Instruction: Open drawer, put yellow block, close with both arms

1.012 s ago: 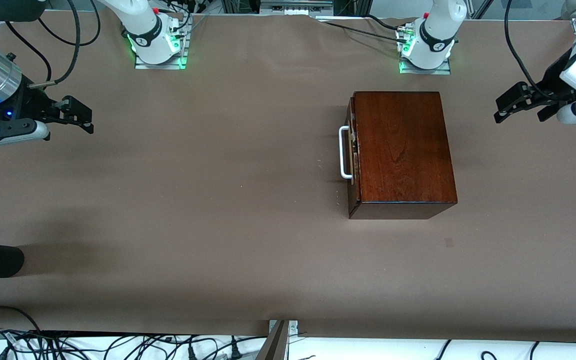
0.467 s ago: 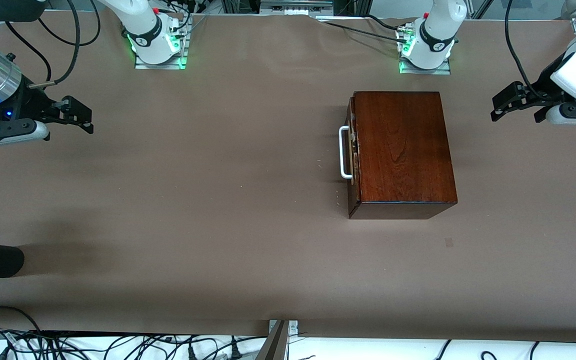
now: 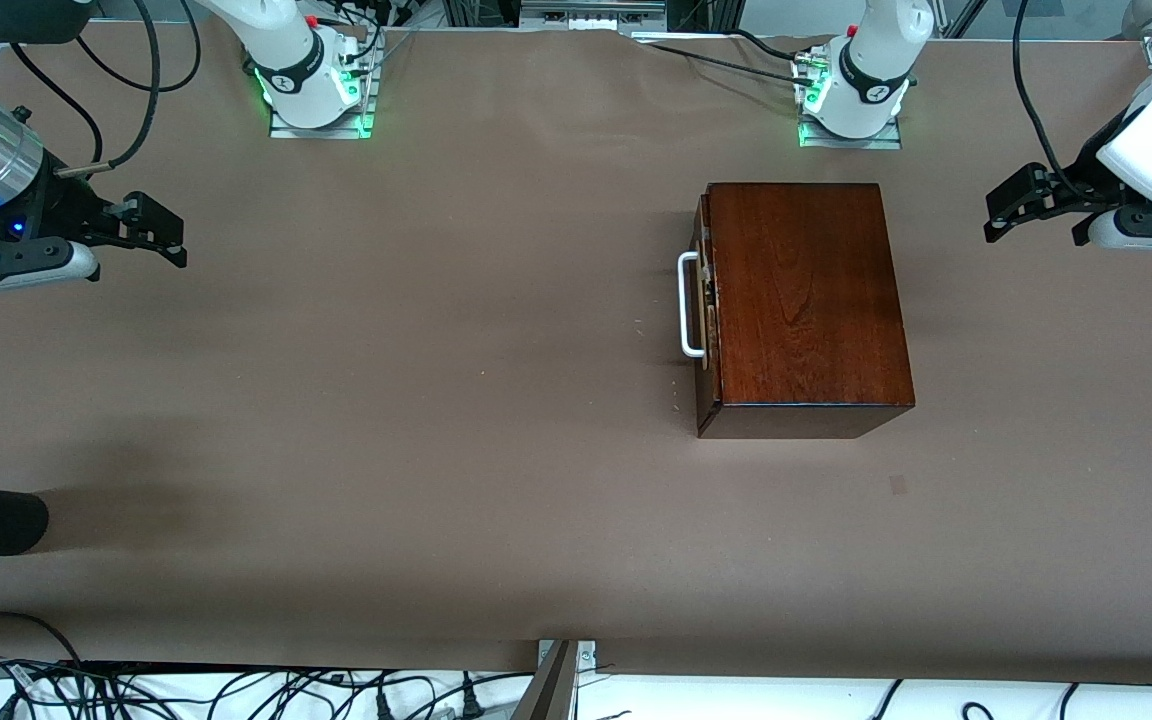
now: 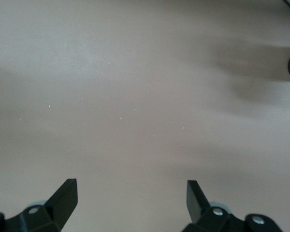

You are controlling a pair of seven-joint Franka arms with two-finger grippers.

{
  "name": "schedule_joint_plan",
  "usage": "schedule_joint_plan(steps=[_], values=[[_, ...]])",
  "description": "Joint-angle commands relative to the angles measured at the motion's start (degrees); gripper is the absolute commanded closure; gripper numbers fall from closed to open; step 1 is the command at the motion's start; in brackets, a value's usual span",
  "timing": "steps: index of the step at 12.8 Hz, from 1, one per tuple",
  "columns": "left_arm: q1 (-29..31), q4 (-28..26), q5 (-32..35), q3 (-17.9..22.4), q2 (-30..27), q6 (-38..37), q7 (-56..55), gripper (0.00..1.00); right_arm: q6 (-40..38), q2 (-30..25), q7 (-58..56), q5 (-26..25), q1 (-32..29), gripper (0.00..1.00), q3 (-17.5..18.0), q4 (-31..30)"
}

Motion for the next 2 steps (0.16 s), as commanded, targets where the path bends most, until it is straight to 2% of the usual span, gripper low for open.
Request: schedule_joint_plan(steps=[1,2], values=[[-0.6,-1.3,1.6,0.3,-1.2,0.2,1.1,0.00,-0.7,0.2,0.6,-0.1,0.1,0.00,-0.1,0.9],[-0.6,-1.3,1.6,0.3,-1.2,0.2,1.1,0.00,-0.7,0.2,0.6,-0.1,0.1,0.00,-0.1,0.9]])
